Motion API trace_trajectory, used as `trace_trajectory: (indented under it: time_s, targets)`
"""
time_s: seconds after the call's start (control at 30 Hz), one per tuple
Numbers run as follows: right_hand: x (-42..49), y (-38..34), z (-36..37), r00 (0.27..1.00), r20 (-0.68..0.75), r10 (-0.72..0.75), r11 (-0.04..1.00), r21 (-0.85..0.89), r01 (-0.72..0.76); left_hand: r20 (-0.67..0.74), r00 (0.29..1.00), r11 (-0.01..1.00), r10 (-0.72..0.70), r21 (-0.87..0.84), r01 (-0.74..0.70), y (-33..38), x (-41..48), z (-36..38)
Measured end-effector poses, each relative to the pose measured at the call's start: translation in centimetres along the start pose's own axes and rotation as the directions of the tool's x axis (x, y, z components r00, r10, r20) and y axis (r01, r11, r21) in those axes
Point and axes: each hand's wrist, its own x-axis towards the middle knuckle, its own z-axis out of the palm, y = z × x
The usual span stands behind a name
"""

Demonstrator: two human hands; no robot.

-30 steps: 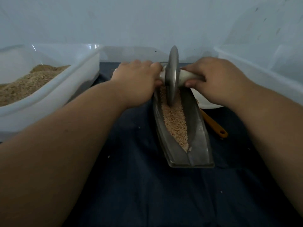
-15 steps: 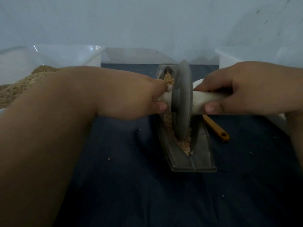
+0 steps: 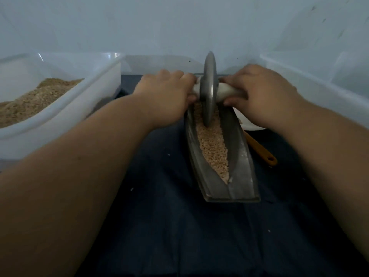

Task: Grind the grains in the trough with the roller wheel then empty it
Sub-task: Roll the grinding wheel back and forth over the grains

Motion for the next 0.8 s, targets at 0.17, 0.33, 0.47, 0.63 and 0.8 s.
trace_trajectory:
  time_s: [0.17, 0.33, 0.47, 0.63, 0.8]
  targets:
    - [0.7, 0.0, 1.3, 0.995, -0.082, 0.048, 0.999, -0.001, -0.048, -0.046, 0.998, 0.998, -0.037, 0.04, 0.039, -0.2, 0.9, 1.3]
    - [-0.1, -0.4, -1.5, 0.993, 0.12, 0.01, 1.0, -0.021, -0.008, 0.153, 0.986, 0.993, 0.06, -0.108, -0.043, -0.1, -0.9, -1.1]
    - [-2.2, -0.3, -5.7, 0.912, 0.389, -0.13, 0.99, 0.108, 0.095, 0.342, 0.926, 0.983, 0.158, -0.148, -0.113, 1.4, -3.1, -4.8]
    - [-3.1, -0.6, -7.4, 0.877, 0.437, -0.201, 0.974, 0.184, 0.131, 0.39, 0.905, 0.97, 0.171, -0.228, -0.085, 1.5, -4.2, -6.5]
    - [-1.8, 0.7, -3.9, 0.934, 0.351, -0.06, 0.989, 0.148, 0.008, 0.197, 0.98, 0.984, 0.015, -0.179, 0.021, 0.6, -2.1, -3.0]
